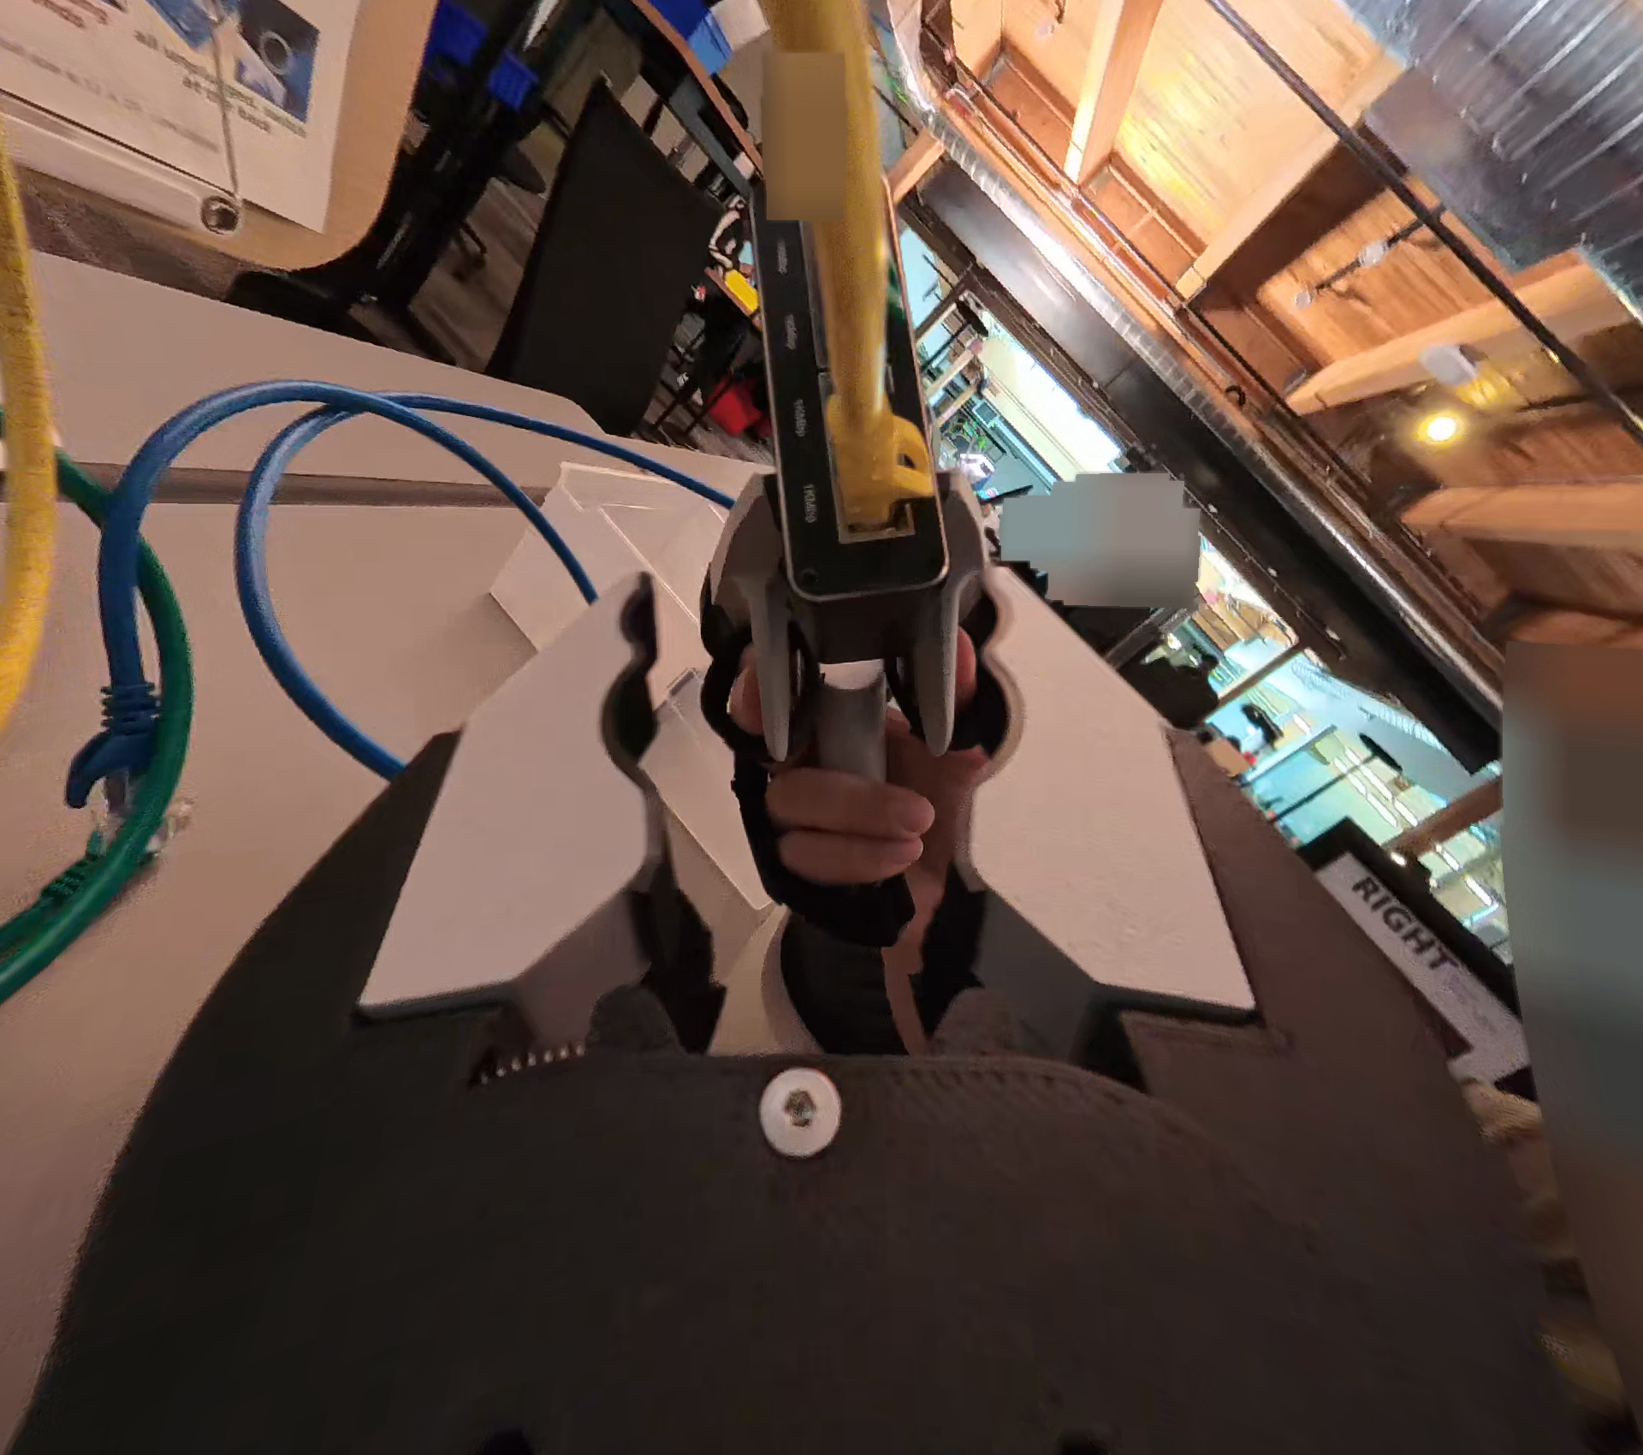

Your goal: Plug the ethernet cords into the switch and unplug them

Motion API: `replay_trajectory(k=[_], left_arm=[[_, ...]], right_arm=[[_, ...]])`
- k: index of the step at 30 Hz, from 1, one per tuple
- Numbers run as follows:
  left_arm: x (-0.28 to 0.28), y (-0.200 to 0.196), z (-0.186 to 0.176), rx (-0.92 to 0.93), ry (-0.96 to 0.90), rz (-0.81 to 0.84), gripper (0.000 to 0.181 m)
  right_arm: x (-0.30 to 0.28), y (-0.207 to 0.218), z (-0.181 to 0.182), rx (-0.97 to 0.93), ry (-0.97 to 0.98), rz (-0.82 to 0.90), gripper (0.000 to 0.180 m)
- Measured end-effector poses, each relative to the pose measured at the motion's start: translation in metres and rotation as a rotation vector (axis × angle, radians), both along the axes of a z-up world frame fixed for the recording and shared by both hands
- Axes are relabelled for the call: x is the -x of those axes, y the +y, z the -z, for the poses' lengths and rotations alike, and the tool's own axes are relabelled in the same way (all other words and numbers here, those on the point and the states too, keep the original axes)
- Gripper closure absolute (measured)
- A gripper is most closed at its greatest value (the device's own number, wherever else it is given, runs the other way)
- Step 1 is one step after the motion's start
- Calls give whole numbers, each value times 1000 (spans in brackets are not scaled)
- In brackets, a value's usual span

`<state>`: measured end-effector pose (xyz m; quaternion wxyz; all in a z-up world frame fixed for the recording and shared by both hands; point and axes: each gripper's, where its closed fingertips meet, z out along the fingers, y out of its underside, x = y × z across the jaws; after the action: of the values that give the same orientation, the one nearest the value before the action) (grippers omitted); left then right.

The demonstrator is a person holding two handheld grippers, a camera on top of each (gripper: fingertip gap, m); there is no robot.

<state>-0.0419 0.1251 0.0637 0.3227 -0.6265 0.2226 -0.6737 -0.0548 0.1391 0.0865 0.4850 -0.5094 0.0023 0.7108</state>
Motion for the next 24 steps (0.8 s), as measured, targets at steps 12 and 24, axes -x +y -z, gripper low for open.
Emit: replay_trajectory(k=[12,24], left_arm=[[8,-2,-10,-98,-72,-9,150],[9,-1,-8,-194,18,-81,148]], right_arm=[[8,2,-1,-133,-154,136,135],[-3,11,6,-30,-46,116,142]])
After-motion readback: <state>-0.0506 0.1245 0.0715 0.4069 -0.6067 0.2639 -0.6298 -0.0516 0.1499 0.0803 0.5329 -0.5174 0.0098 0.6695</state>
